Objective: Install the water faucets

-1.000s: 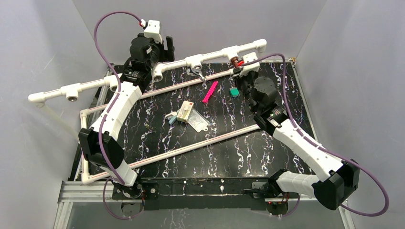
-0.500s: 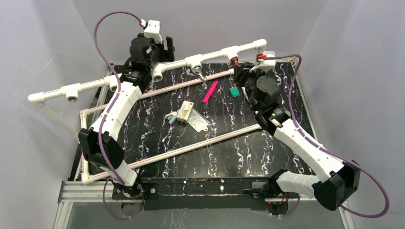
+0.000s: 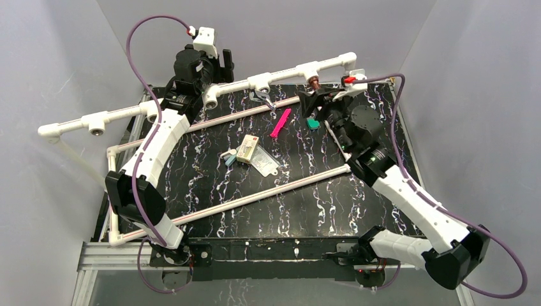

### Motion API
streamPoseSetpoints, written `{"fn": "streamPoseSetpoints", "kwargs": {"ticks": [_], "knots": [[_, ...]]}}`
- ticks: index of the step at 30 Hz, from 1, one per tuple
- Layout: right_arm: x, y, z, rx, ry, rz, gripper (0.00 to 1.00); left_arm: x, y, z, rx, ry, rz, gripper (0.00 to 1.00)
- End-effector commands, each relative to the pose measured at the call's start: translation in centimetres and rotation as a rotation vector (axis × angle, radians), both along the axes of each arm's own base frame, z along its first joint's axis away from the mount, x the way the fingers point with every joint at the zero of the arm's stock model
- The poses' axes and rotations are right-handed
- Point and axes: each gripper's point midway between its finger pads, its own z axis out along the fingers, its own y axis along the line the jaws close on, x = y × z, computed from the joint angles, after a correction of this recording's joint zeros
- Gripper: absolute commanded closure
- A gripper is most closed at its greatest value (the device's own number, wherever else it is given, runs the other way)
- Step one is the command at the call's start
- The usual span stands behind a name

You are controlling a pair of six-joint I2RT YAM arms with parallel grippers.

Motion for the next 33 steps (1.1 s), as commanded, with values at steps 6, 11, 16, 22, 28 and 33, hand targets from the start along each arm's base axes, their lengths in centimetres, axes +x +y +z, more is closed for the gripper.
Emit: {"fn": "streamPoseSetpoints", "kwargs": {"ticks": [6,11,16,22,28,33], "knots": [[-4.3,0.8,3.9,-0.228,-0.249,0.164,0.05,-2.1,-0.4,-14.3,0.133,0.399,-0.029,0.23],[-3.4,-1.0,2.3,-0.449,-0.310,0.063,0.02,-2.2,-0.4,-14.4,0.134,0.401,-0.030,0.23],[-2.4,-1.3,0.3,-0.577,-0.325,0.031,0.01,-2.1,-0.4,-14.4,0.134,0.403,-0.031,0.23],[-1.0,-1.6,-0.4,-0.569,-0.304,-0.035,0.02,-2.1,-0.4,-14.5,0.135,0.405,-0.030,0.23],[0.3,-1.8,-0.8,-0.562,-0.284,-0.095,0.12,-2.1,-0.4,-14.5,0.135,0.405,-0.032,0.23],[1.0,-2.1,-0.4,-0.558,-0.294,-0.139,0.44,-2.1,-0.4,-14.4,0.135,0.403,-0.031,0.23]]}}
